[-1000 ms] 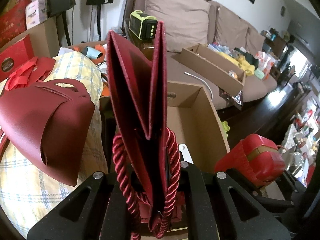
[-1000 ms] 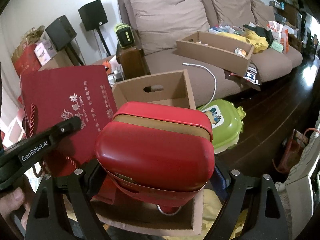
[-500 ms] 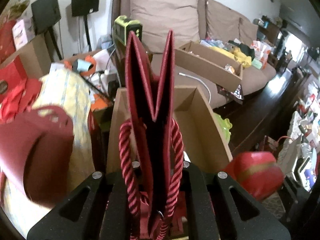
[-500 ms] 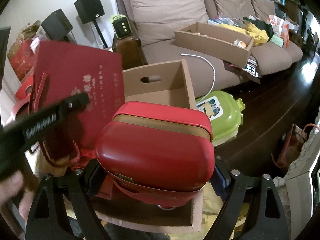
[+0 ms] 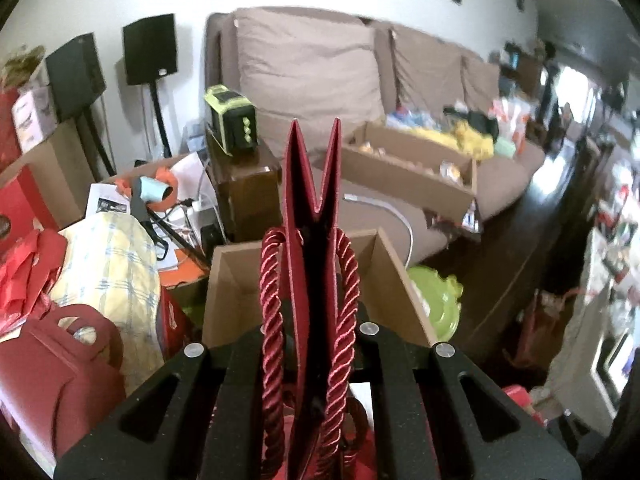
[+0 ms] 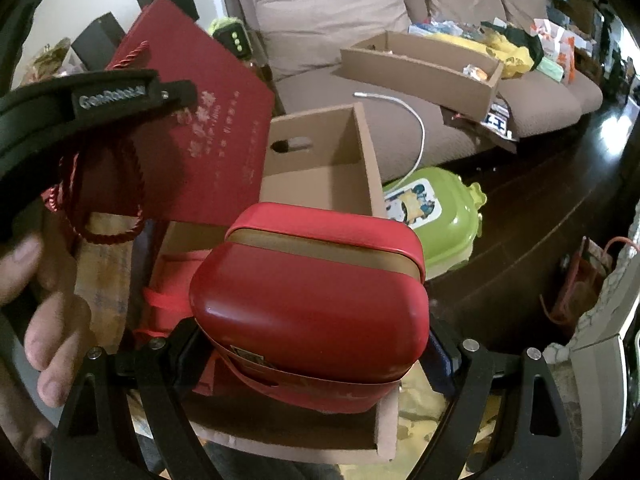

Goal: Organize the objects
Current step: 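Lower the held gift bag and red tin into the cardboard box, then open the left gripper releasing the bag while right releases the tin in the box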

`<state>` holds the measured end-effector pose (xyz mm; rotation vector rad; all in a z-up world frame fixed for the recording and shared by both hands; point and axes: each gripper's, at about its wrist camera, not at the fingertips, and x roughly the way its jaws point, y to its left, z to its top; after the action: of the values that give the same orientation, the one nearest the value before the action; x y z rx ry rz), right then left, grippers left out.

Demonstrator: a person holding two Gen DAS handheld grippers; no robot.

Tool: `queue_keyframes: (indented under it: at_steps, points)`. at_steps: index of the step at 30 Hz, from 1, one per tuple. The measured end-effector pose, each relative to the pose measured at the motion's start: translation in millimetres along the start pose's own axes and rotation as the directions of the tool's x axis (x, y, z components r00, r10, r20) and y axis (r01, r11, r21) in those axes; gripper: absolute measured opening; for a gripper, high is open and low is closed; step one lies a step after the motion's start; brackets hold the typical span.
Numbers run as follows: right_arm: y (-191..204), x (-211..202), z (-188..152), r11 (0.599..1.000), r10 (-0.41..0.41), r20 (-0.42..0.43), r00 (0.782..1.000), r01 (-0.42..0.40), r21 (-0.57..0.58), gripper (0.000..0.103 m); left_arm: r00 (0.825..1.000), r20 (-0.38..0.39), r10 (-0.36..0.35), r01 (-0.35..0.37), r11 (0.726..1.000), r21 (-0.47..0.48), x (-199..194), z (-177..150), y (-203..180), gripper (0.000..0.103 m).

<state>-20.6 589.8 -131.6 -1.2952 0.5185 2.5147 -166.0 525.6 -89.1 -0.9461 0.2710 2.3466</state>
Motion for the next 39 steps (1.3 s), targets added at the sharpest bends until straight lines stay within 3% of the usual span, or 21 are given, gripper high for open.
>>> queue_keyframes:
  at_steps: [4,7,9,12,14,16,20,30,39]
  points:
    - [3.1,7.8,-3.4,1.000,0.006,-0.045,0.999,-0.007,-0.011,0.088,0.986,-0.166,0.008,-0.004,1.000,0.021,27.4,-11.4,-3.9,0.011]
    - [4.1,8.0,-3.8,1.000,0.010,-0.045,0.999,-0.011,-0.017,0.088,0.966,-0.257,0.017,-0.023,0.999,-0.023,40.2,-19.8,2.5,0.022]
    - [3.6,9.0,-4.2,1.000,0.012,-0.048,0.999,-0.013,-0.016,0.088,0.956,-0.293,0.024,-0.038,0.998,-0.040,43.8,-22.7,6.4,0.023]
    - [3.8,10.3,-4.7,1.000,0.009,-0.055,0.998,-0.010,-0.018,0.088,0.955,-0.296,0.031,-0.050,0.997,-0.054,40.4,-24.7,9.7,0.037]
    - [4.3,10.0,-5.1,1.000,0.010,-0.058,0.998,-0.011,-0.020,0.088,0.958,-0.285,0.030,-0.049,0.997,-0.062,33.5,-23.3,13.6,0.058]
    - [4.0,10.7,-4.9,1.000,0.009,-0.060,0.998,-0.011,-0.024,0.088,0.963,-0.269,0.026,-0.042,0.998,-0.056,25.1,-20.0,17.1,0.069]
    - [5.3,12.1,-6.2,0.999,0.007,-0.068,0.998,-0.009,-0.031,0.088,0.966,-0.259,0.012,-0.028,0.998,-0.058,10.9,-14.8,24.9,0.075]
    - [8.5,15.8,-7.5,0.999,0.006,-0.087,0.996,-0.010,-0.045,0.088,0.978,-0.208,-0.030,0.001,0.991,-0.135,-37.9,-15.9,55.6,0.077]
    - [25.5,34.9,-21.0,0.989,-0.030,-0.182,0.983,0.002,-0.149,0.088,0.986,-0.142,-0.086,0.063,0.985,-0.161,-79.7,-14.5,58.5,0.082]
